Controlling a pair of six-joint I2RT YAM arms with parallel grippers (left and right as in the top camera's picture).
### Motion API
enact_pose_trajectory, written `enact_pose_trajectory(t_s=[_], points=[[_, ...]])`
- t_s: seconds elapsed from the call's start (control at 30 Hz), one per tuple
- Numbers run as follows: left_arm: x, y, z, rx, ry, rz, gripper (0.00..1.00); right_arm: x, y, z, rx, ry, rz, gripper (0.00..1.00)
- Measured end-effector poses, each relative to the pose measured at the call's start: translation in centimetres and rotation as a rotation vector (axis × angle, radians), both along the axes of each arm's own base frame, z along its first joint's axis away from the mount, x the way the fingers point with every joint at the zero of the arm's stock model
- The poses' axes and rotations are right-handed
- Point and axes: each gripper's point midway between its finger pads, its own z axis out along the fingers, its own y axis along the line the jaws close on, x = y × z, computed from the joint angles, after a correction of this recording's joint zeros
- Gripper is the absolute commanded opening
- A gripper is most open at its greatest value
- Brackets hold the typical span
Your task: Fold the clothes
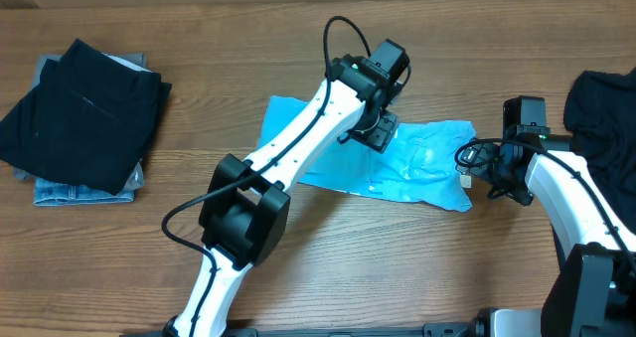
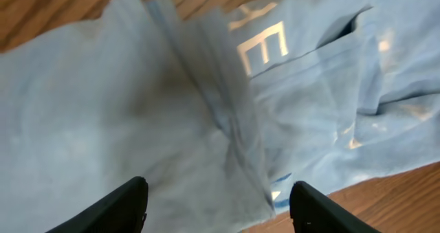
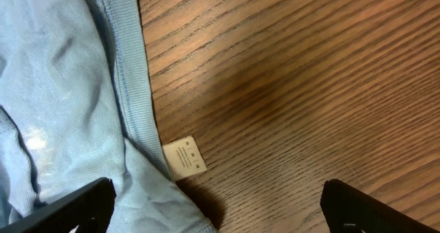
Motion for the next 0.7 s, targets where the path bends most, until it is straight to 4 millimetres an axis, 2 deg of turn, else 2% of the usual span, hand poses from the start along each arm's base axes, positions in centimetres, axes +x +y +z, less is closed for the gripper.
enact_pose_trajectory(t_s=[0.07,0.2,0.27,0.3,0.33,0.4,0.57,0.7], points=[[0.2,0.9,0.1,0.002,0.023,0.045,0.40,0.0,0.0,0.0,0.000,0.000,0.000,1.00],[1.2,4.1,0.0,0.016,0.073,0.165,0.32,0.0,0.2,0.0,0.013,-0.001,0.002,1.00],[2.1,6.0,0.0,0.006,0.096,0.240,0.40,0.1,0.6,0.0,0.033,-0.003,0.010,1.00],[2.5,6.7,0.1,-0.007,0.105,0.272,0.47,0.1,0.9,0.0,0.047,-0.005,0.025,1.00],[3.1,7.7,0.1,-0.029,0.122,0.312,0.58,0.2,1.4,0.0,0.072,-0.010,0.048,1.00],[4.0,9.5,0.2,-0.065,0.148,0.372,0.68,0.5,2.3,0.1,0.116,-0.025,0.094,1.00],[5.4,14.4,0.4,-0.113,0.201,0.471,0.72,1.0,4.0,0.4,0.193,-0.055,0.184,1.00],[5.3,16.9,0.3,-0.108,0.226,0.477,0.73,1.5,4.3,0.5,0.205,-0.079,0.208,0.98]])
